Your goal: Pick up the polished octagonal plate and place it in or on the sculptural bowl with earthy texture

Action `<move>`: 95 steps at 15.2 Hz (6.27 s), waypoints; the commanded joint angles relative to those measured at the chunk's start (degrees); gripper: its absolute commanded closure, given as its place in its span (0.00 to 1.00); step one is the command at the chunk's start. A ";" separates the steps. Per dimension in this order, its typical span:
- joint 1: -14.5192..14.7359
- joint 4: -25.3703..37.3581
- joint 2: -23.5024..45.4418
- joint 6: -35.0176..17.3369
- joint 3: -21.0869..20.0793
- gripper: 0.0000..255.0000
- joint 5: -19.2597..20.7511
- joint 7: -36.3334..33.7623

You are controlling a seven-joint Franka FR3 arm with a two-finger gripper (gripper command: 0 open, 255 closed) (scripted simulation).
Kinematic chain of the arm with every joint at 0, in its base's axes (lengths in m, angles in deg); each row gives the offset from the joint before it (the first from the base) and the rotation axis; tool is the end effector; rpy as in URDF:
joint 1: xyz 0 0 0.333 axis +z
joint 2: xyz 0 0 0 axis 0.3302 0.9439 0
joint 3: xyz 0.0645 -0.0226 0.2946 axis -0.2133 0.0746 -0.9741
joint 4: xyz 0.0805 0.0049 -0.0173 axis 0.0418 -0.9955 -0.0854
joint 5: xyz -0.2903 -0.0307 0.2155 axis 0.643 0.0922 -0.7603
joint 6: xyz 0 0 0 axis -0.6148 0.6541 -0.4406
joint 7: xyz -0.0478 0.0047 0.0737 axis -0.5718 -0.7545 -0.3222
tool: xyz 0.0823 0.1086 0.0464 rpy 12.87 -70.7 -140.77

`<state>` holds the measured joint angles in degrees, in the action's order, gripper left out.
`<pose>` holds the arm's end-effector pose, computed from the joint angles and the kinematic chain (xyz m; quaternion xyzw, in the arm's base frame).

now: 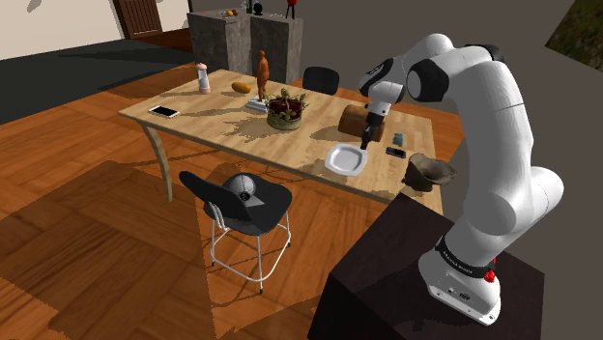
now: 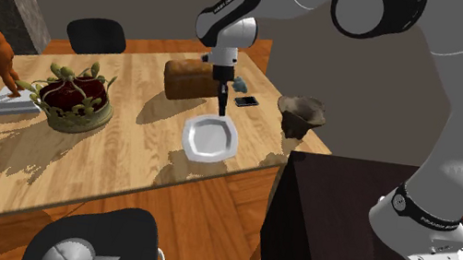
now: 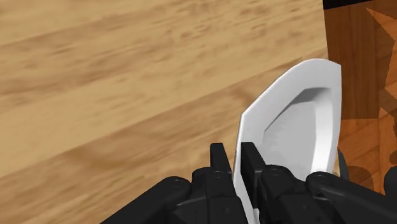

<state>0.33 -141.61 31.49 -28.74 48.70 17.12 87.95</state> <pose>0.4923 -0.3776 0.1734 -0.9797 -0.0559 0.0272 0.1906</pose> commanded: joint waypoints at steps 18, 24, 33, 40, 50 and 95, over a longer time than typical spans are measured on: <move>1.27 1.79 -8.21 8.97 2.61 1.00 3.87 -3.52; 1.39 3.43 -10.19 12.21 3.19 1.00 4.90 -4.69; 0.29 -0.97 -15.42 13.59 5.63 1.00 7.69 -1.47; -2.73 -8.11 -20.45 12.63 9.29 1.00 11.48 5.60; -9.28 -11.97 -23.36 13.11 14.32 1.00 16.11 16.41; -15.80 -9.56 -16.44 10.69 14.39 0.00 13.97 23.90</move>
<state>-15.46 -151.23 15.03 -18.09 63.10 31.09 111.86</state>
